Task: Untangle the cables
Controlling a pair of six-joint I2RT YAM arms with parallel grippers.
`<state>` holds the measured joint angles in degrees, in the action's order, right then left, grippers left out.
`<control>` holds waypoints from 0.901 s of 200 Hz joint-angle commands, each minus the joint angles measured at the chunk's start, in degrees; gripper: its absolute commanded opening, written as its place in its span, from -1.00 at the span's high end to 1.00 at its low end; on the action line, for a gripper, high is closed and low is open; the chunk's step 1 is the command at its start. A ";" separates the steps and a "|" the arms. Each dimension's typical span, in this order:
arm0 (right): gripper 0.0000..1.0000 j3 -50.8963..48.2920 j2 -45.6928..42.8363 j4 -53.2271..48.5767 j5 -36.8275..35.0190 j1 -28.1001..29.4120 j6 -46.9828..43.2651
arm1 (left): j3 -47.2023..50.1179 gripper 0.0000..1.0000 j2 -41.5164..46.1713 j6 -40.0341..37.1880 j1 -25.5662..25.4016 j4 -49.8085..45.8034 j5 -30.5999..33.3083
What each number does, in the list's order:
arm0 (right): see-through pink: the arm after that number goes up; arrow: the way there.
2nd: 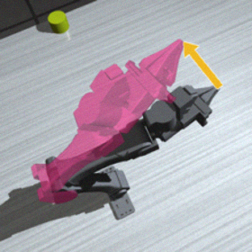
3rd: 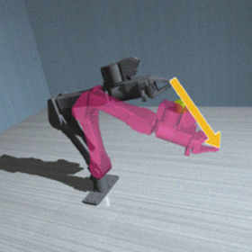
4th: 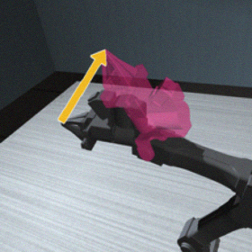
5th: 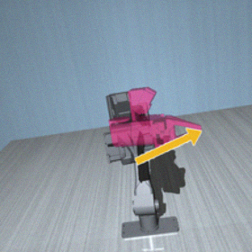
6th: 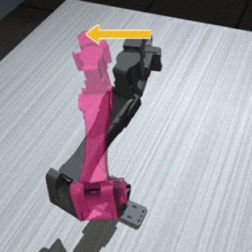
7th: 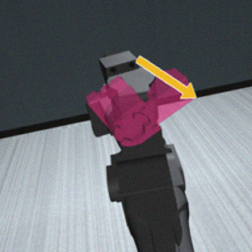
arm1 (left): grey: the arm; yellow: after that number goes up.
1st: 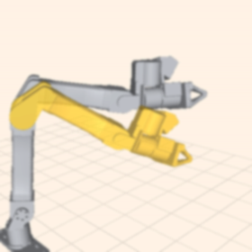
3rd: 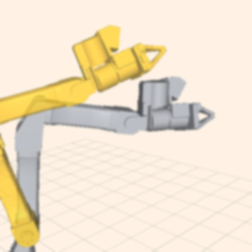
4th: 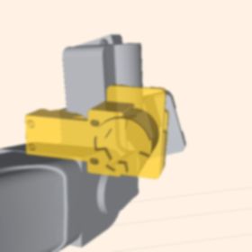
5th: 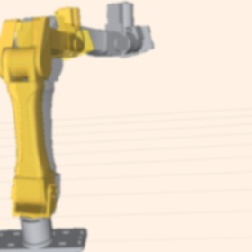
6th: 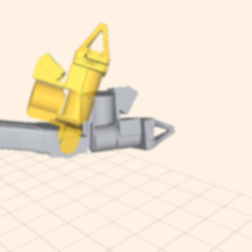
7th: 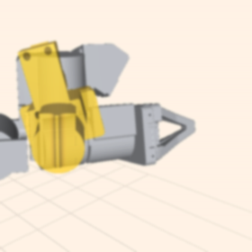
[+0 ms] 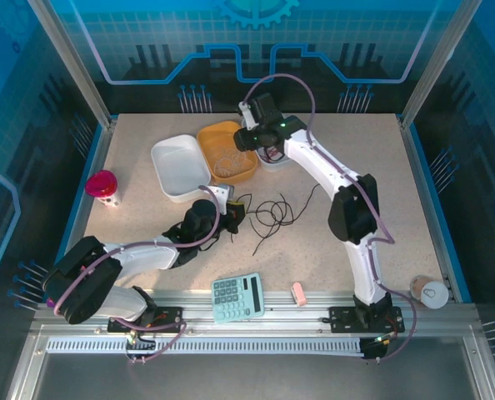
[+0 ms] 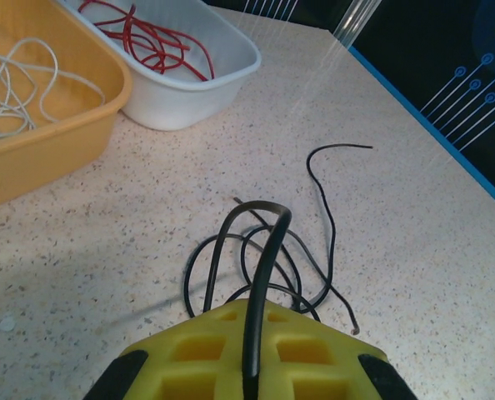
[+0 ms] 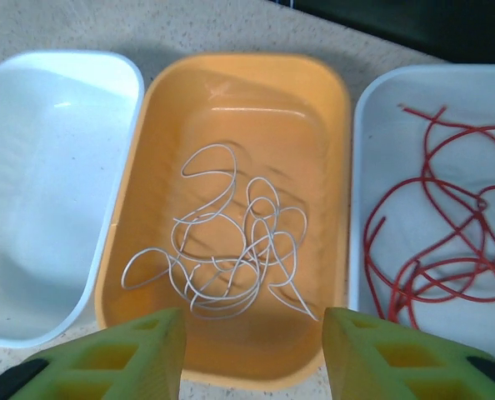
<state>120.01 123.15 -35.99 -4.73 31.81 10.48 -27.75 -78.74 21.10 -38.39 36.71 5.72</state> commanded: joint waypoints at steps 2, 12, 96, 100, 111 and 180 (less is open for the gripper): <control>0.03 -5.51 -5.83 2.18 -2.92 -0.34 1.03 | -1.78 0.92 1.48 0.67 0.32 1.44 -0.75; 0.02 -8.28 -8.30 3.12 -3.51 -0.43 1.49 | -1.89 0.93 1.57 0.69 0.37 1.51 -0.76; -0.99 -42.39 -37.28 14.63 -6.87 -3.44 9.99 | -8.73 1.00 4.67 0.35 0.49 -7.06 -0.18; -0.99 -44.13 -38.73 14.98 -6.92 -3.55 10.30 | -9.02 1.00 4.81 0.20 0.49 -7.18 -0.02; -0.99 -48.20 -42.46 15.41 -7.41 -3.82 10.97 | -9.55 1.00 4.90 0.00 0.51 -6.73 0.32; -0.99 -64.42 -61.99 12.58 -11.52 -5.87 13.47 | -16.11 1.00 2.82 1.76 1.76 -3.71 -0.61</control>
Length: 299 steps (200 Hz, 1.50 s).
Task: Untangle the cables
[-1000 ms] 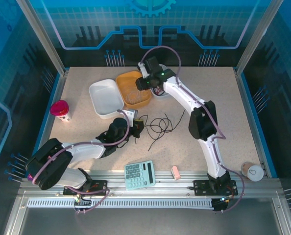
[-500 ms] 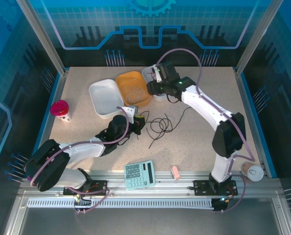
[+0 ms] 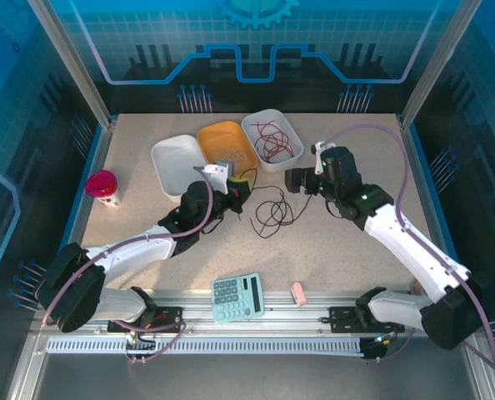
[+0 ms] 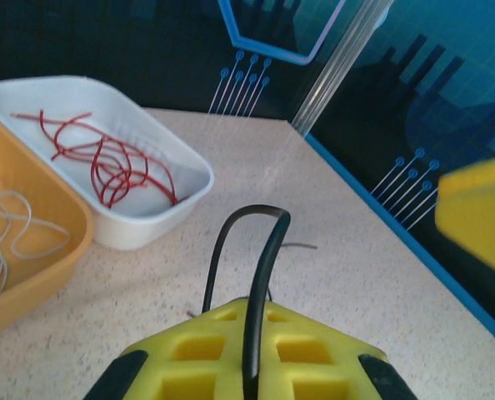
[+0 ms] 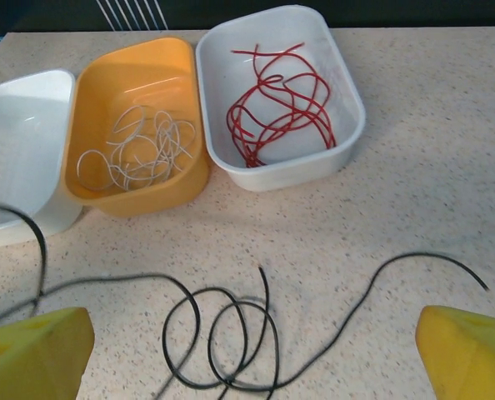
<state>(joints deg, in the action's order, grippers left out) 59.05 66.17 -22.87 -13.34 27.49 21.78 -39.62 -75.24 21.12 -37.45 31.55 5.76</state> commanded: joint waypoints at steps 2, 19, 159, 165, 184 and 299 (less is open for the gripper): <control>-0.99 -3.84 -5.46 -0.58 -3.09 -1.64 2.31 | -4.48 1.00 -0.73 1.84 0.87 1.37 -0.70; -0.99 -7.58 -10.00 -0.77 -5.64 -2.25 4.11 | -6.32 1.00 -0.86 2.98 1.82 0.15 -1.14; -0.99 -21.49 -31.98 -2.24 -6.97 -7.97 10.69 | -14.77 1.00 3.62 -4.29 20.65 -18.67 7.89; -0.99 -21.51 -31.55 -2.22 -6.87 -7.97 10.90 | -14.85 1.00 3.40 -4.55 21.48 -18.97 8.21; -0.99 -21.19 -30.09 -1.97 -5.98 -8.06 11.27 | -15.51 1.00 2.66 -5.27 24.07 -20.09 9.68; -0.99 -20.55 -28.38 -1.56 -5.07 -8.32 11.71 | -21.71 1.00 -8.46 -8.46 31.91 -22.38 16.05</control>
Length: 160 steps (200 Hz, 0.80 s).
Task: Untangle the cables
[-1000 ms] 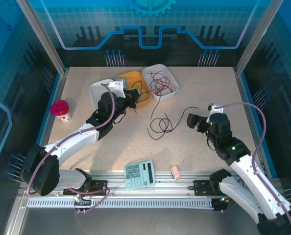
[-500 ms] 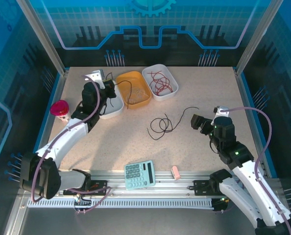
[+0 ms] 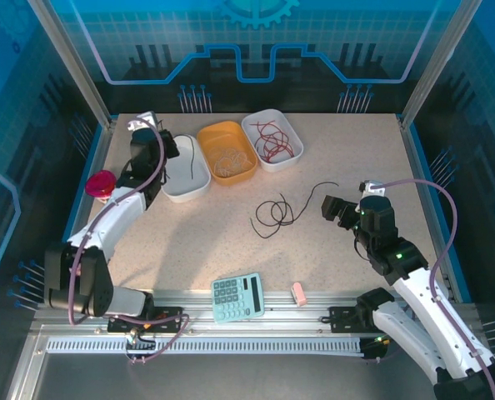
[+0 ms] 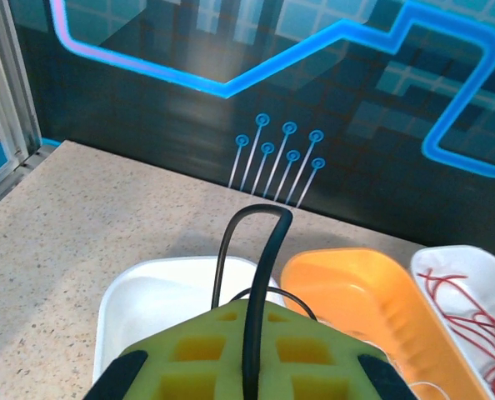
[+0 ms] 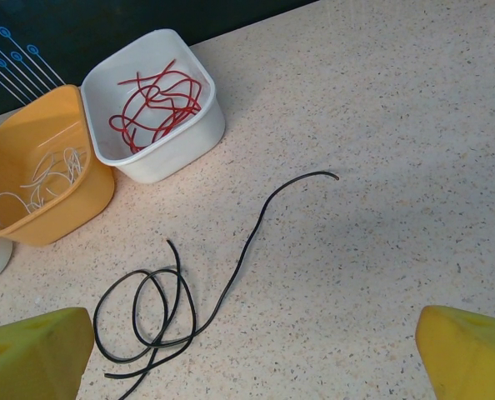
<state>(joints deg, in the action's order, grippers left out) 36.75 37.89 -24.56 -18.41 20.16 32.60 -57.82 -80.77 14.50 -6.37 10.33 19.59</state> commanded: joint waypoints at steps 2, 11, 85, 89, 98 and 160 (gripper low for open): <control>-0.99 1.70 -0.10 0.12 -0.03 -1.05 0.95 | -3.63 1.00 -3.26 -1.91 0.86 -1.18 2.20; -0.99 1.70 0.03 0.12 -0.04 -1.00 0.97 | -4.41 1.00 -4.56 -2.01 0.83 -1.40 2.20; -0.99 2.19 1.11 0.03 0.13 -1.26 1.24 | -8.40 1.00 -14.01 -1.21 0.92 -2.18 4.30; -0.99 2.18 1.13 0.05 0.12 -1.27 1.24 | -8.31 1.00 -14.27 -1.03 0.92 -1.99 4.27; -0.99 2.19 1.22 0.06 0.13 -1.27 1.33 | -7.79 1.00 -14.73 -0.54 0.93 -1.07 4.15; -0.99 2.18 1.31 0.21 0.40 -1.35 1.51 | -5.78 0.91 -17.28 2.03 0.93 1.19 3.36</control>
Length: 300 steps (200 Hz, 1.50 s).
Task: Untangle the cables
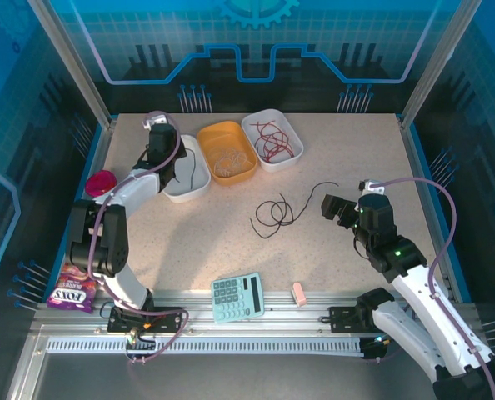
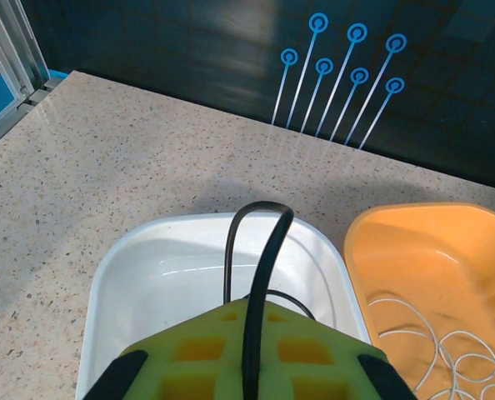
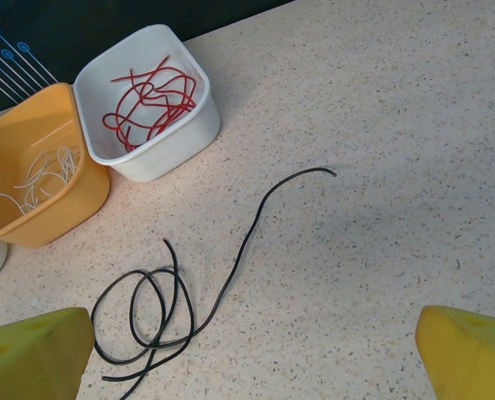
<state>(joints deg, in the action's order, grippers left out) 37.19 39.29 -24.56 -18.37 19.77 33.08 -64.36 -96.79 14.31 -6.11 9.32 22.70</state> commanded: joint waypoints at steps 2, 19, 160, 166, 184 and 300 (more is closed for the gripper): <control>-0.99 1.75 -0.09 0.21 0.35 -0.96 1.02 | 0.86 0.90 -1.35 2.31 0.66 2.30 0.09; -0.99 1.66 -0.09 0.22 0.44 -0.96 1.02 | 1.49 0.85 -1.80 3.40 0.66 2.71 -0.78; -0.99 2.34 0.56 -1.08 0.09 -1.50 1.54 | 2.56 -0.16 3.99 9.76 -0.03 -3.50 -16.27; -0.99 2.50 0.76 -1.31 0.07 -1.53 1.68 | 2.80 -0.23 5.13 10.45 -0.42 -4.52 -17.24; -0.99 2.71 1.69 -1.94 0.00 -1.67 2.15 | 3.44 -0.42 8.63 11.85 -2.31 -8.34 -20.16; -0.99 3.68 8.62 -10.41 -4.08 -1.75 5.28 | 22.03 -0.84 23.49 23.03 -31.01 -14.04 -18.35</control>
<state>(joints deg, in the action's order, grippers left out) 39.03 46.76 -31.46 -20.21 18.87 36.69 -45.25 -75.55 32.86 -32.32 -4.27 2.70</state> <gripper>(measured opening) 0.996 0.957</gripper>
